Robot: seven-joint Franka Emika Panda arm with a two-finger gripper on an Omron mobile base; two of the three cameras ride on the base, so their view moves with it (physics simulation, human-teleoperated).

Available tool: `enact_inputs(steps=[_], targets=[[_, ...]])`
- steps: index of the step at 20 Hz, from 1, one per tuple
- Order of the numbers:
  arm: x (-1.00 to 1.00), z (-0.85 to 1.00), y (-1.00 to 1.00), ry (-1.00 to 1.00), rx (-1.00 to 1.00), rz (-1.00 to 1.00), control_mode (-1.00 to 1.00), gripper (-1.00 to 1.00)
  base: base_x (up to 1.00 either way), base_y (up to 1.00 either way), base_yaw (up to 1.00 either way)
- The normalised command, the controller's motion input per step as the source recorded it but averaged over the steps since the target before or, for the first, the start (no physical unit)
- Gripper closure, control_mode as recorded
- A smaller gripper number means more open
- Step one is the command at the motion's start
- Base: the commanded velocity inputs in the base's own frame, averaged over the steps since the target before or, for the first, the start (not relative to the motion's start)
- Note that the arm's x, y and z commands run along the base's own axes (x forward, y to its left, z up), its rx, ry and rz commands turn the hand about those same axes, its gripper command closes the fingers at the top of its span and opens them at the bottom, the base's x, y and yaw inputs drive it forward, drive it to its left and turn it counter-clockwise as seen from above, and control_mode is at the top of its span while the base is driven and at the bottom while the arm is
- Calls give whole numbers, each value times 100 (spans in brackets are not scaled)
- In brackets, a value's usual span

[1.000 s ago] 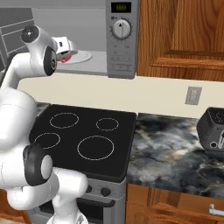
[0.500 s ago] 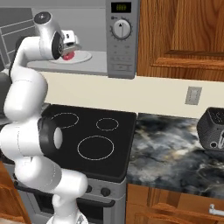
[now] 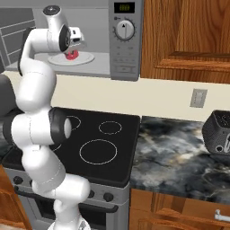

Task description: Place the microwavable item in the microwave. Then, close the microwave door and press the start button.

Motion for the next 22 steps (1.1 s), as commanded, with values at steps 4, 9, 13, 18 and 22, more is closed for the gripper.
enact_inputs(steps=[4,9,13,18,22], targets=[[0,-26,0,-1,0,0,-100,-100,0,0,0],[-5,-3,0,-13,0,0,-100,-100,0,0,0],[-39,5,0,-26,0,0,-100,-100,0,0,0],[-82,-2,0,-34,0,0,-100,-100,0,0,0],[-100,-48,0,-31,0,0,-100,-100,0,0,0]])
